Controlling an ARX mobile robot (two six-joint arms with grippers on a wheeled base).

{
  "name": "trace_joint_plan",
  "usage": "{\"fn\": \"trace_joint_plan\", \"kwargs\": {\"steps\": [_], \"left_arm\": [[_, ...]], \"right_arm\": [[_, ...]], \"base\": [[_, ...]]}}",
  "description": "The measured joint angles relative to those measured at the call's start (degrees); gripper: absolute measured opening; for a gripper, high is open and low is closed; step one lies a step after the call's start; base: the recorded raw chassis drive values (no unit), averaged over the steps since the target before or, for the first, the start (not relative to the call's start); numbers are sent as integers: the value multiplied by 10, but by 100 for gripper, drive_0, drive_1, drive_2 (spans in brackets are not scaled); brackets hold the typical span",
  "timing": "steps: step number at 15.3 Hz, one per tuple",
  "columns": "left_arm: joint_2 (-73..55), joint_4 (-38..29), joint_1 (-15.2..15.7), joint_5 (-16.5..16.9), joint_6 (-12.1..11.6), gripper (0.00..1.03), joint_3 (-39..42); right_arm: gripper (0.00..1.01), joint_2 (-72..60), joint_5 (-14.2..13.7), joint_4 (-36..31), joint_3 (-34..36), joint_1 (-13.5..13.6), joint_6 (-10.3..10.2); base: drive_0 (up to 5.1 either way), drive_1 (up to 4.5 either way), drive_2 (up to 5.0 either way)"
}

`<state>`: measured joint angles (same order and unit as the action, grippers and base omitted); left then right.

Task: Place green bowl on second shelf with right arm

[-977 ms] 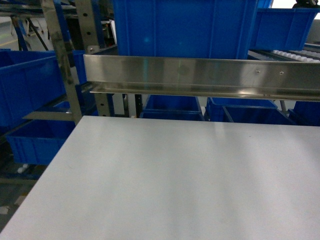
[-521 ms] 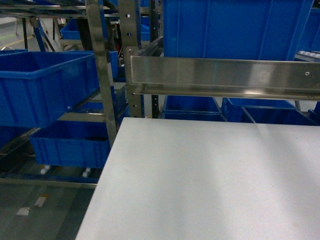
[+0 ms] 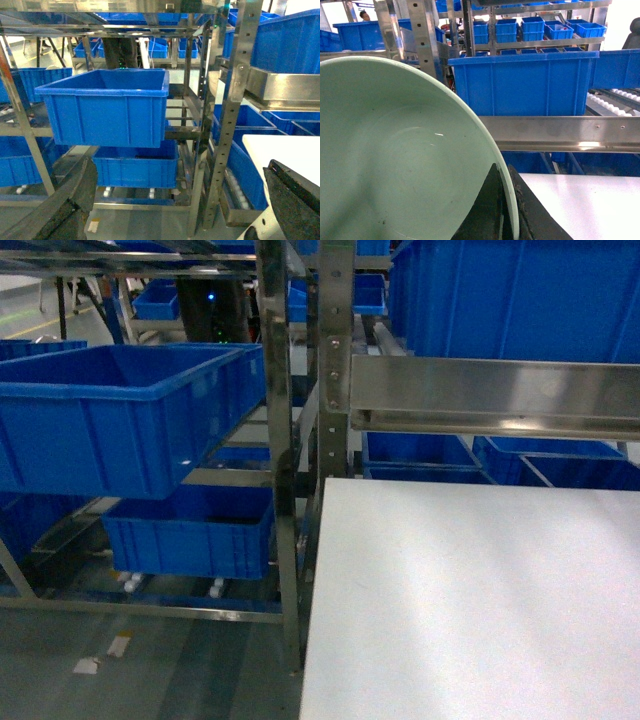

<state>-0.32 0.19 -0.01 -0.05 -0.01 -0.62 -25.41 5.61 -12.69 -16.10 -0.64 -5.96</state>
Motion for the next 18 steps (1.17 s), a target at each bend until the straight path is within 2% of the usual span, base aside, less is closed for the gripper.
{"fn": "trace_joint_plan", "kwargs": {"steps": [18], "left_arm": [[0,1,0,0,0,98,0]], "right_arm": [[2,0,0,-1,0,0,0]], "base": [[-497,239,239]]}}
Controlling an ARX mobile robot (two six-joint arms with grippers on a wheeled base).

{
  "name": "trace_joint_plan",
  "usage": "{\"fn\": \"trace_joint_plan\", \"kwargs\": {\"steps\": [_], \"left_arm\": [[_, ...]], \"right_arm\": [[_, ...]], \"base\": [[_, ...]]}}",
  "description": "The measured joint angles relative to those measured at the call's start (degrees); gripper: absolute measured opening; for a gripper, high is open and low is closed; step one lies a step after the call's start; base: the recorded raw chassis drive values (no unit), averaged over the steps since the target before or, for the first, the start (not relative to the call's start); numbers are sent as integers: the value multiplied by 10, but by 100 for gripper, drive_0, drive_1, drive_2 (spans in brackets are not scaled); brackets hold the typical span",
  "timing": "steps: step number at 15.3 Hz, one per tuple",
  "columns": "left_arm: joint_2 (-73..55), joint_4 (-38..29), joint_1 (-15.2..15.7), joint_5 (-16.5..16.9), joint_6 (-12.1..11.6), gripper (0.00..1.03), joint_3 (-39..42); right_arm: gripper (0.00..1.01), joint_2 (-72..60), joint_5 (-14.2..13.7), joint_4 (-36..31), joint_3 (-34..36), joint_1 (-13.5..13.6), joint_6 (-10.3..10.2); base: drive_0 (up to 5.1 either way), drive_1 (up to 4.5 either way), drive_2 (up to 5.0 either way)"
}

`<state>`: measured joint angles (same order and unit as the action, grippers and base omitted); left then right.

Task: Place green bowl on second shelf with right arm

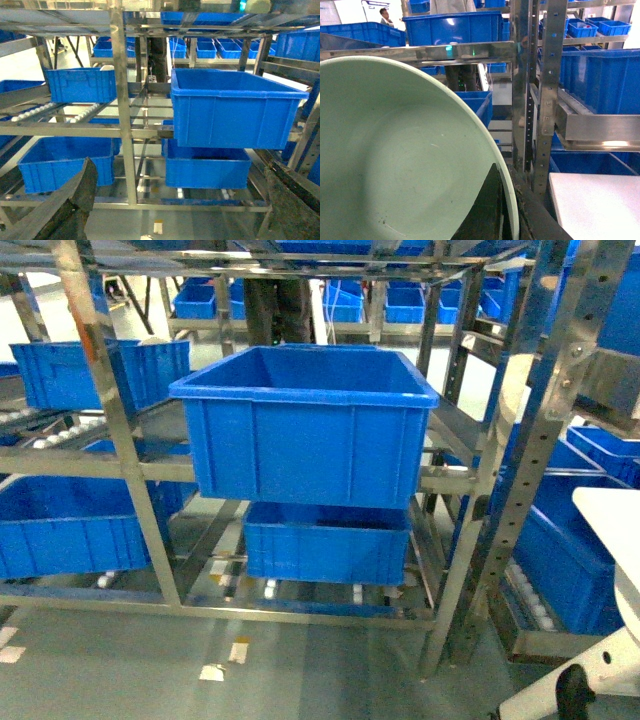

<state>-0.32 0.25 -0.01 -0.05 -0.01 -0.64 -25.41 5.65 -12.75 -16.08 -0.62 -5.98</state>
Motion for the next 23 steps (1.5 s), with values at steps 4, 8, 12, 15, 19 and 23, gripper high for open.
{"fn": "trace_joint_plan", "kwargs": {"steps": [4,8,12,15,19,23], "left_arm": [[0,-1,0,0,0,98,0],[0,0,0,0,0,98,0],[0,0,0,0,0,98,0],[0,-1,0,0,0,98,0],[0,0,0,-2,0,98,0],[0,0,-1,-1,0,98,0]], "right_arm": [[2,0,0,0,0,0,0],[2,0,0,0,0,0,0],[2,0,0,1,0,0,0],[2,0,0,1,0,0,0],[2,-1,2,2,1,2,0],[2,1,2,-2,1,2,0]], "base": [[-498,238,238],[-498,238,238],[-496,241,241],[-496,241,241],[0,0,0],[75,26,-114]]}}
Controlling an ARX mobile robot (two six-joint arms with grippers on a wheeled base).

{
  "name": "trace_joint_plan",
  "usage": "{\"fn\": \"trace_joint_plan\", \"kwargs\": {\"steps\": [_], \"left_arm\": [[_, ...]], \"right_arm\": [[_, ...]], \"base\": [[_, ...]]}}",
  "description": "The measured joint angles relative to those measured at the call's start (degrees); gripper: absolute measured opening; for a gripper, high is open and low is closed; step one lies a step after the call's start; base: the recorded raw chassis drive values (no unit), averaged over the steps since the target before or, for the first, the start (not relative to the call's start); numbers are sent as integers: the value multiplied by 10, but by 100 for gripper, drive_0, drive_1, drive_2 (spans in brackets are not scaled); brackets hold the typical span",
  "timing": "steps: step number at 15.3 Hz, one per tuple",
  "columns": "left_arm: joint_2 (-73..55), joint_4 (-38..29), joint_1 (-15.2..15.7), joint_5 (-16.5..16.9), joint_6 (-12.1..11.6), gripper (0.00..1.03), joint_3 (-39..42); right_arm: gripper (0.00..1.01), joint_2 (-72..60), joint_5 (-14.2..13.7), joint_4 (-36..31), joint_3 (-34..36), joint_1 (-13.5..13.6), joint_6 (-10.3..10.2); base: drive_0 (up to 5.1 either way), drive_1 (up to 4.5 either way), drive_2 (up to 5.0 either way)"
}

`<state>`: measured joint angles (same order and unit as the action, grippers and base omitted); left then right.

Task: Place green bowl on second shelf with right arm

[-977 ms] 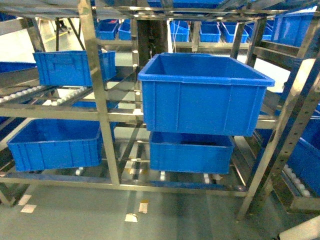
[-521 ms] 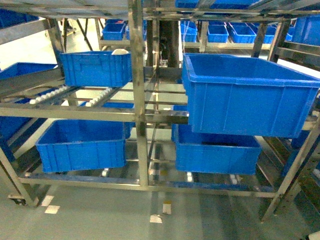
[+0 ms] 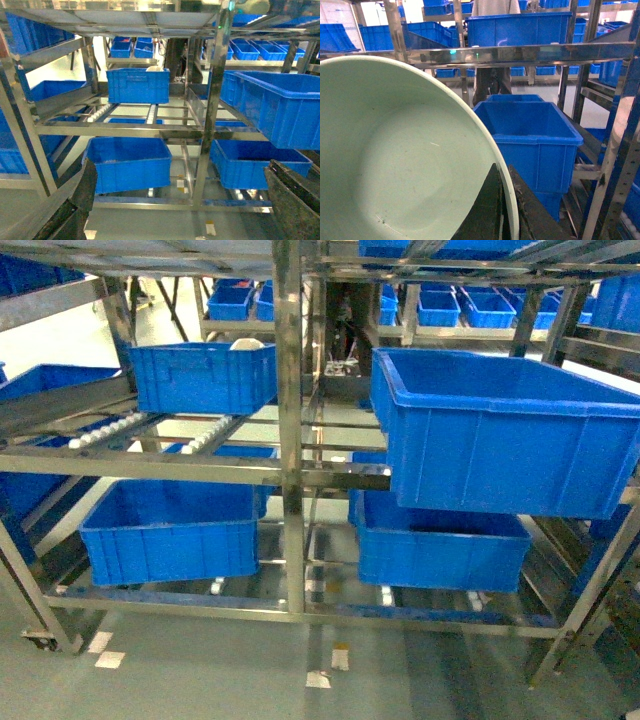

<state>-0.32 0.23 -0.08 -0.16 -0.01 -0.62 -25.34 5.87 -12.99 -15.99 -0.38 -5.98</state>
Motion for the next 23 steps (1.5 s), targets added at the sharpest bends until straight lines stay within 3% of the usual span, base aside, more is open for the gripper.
{"fn": "trace_joint_plan", "kwargs": {"steps": [8,23], "left_arm": [[0,-2,0,1,0,98,0],[0,1,0,1,0,98,0]], "right_arm": [[2,0,-1,3,0,0,0],[2,-1,-2,3,0,0,0]], "base": [[297,149,-471],[13,442,-415]]}}
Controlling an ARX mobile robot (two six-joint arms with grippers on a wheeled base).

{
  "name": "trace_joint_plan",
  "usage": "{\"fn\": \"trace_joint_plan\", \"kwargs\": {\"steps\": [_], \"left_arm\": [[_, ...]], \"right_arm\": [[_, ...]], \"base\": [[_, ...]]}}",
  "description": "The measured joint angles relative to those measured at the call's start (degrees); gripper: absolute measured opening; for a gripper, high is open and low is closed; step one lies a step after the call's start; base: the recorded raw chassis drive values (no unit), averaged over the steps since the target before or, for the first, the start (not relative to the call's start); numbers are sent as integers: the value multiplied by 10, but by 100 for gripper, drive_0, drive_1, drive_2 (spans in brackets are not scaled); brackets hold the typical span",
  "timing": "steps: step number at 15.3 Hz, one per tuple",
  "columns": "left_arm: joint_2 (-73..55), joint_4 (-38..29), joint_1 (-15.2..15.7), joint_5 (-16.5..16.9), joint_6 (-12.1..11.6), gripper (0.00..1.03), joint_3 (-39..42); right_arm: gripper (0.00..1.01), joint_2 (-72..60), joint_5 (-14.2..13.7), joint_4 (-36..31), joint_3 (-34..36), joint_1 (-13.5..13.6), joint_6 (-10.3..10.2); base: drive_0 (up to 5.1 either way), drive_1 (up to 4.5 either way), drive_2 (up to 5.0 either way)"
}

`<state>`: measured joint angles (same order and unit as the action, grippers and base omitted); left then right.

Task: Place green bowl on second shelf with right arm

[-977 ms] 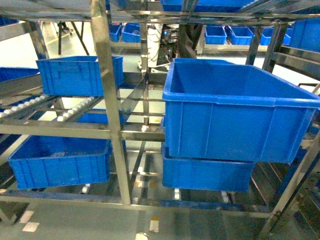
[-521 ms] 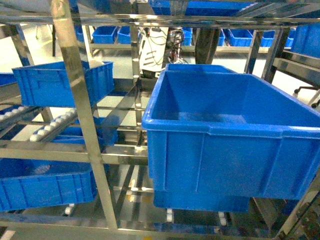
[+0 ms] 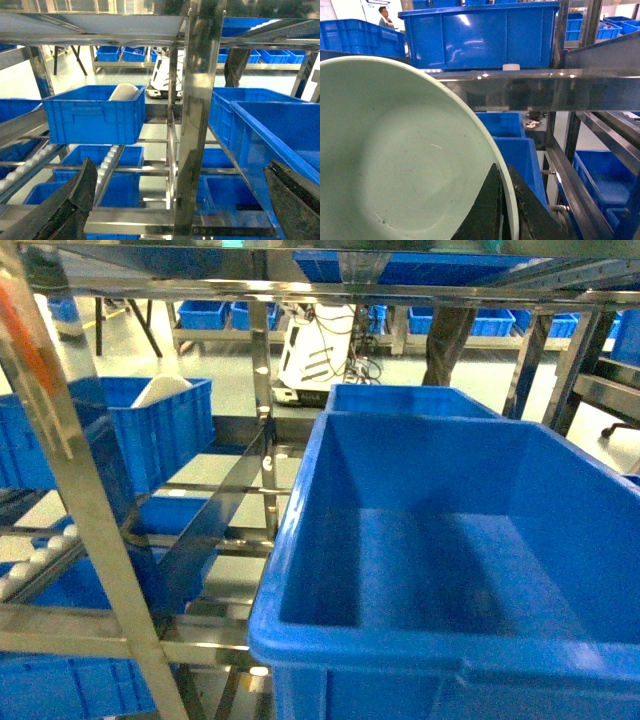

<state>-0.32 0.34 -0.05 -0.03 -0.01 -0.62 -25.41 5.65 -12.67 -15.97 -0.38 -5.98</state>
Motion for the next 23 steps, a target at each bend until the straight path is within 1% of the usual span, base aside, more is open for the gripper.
{"fn": "trace_joint_plan", "kwargs": {"steps": [2,8,9,11,12,13,15,16,17,19,20,21,22,23], "left_arm": [[0,1,0,0,0,98,0],[0,-1,0,0,0,98,0],[0,-1,0,0,0,98,0],[0,-1,0,0,0,98,0],[0,-1,0,0,0,98,0],[0,-1,0,0,0,98,0],[0,-1,0,0,0,98,0],[0,-1,0,0,0,98,0],[0,-1,0,0,0,98,0],[0,-1,0,0,0,98,0],[0,-1,0,0,0,98,0],[0,-1,0,0,0,98,0],[0,-1,0,0,0,98,0],[0,-1,0,0,0,98,0]], "right_arm": [[2,-2,0,1,0,0,0],[2,-3,1,0,1,0,0],[2,1,14,5,5,-6,1],[2,-3,49,3,51,-26,7],[2,-23,56,-14,77,-26,15],[2,-56,66,-48,95,-25,19],[2,-181,76,-184,104,2,35],[2,-253,86,-245,101,13,39],[2,-337,92,-307,92,21,48],[2,-504,98,-405,42,27,70],[2,-575,98,-434,11,26,77],[2,-657,105,-440,-29,26,91],[2,-701,111,-433,-52,26,102],[2,-758,122,-415,-89,26,118]], "base": [[5,365,-354],[0,0,0],[0,0,0],[0,0,0],[0,0,0],[0,0,0],[0,0,0],[0,0,0],[0,0,0],[0,0,0],[0,0,0],[0,0,0],[0,0,0],[0,0,0]]}}
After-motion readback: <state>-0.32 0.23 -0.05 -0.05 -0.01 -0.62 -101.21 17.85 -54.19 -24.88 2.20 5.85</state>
